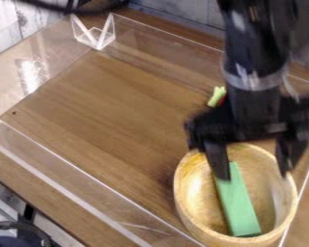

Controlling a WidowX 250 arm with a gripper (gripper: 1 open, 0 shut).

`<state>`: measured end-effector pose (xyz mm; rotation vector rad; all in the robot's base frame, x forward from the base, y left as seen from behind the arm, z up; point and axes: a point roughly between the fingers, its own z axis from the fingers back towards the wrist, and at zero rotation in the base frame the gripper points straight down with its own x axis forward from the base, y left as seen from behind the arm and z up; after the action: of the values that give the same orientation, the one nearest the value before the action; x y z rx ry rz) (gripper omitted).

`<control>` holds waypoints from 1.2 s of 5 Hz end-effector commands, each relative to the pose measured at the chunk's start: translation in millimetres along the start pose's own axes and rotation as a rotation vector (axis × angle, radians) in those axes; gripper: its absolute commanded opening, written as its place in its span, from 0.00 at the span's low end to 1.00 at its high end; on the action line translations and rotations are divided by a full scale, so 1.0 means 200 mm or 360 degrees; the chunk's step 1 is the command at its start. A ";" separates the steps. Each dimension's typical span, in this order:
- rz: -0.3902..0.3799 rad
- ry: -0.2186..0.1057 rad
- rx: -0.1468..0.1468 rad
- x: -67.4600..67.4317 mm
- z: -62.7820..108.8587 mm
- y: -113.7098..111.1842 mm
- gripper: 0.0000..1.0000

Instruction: Remove the green block from the brown bowl and put it on the table

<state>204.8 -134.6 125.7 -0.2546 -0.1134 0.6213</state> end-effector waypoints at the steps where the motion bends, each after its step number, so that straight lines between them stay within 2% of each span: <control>1: 0.0153 -0.0049 -0.0038 -0.01 -0.04 -0.03 1.00; 2: 0.0138 -0.0026 -0.0037 -0.03 -0.14 0.01 1.00; 3: 0.0082 -0.0016 -0.0045 -0.01 -0.18 0.03 0.00; 4: 0.0006 -0.0026 -0.0034 0.06 -0.17 -0.01 0.00; 5: -0.0089 -0.0046 -0.0034 0.13 -0.12 -0.07 0.00; 6: -0.0145 -0.0067 -0.0051 0.25 -0.06 -0.08 0.00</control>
<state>250.0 -117.8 108.4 -0.2408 -0.1426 0.5394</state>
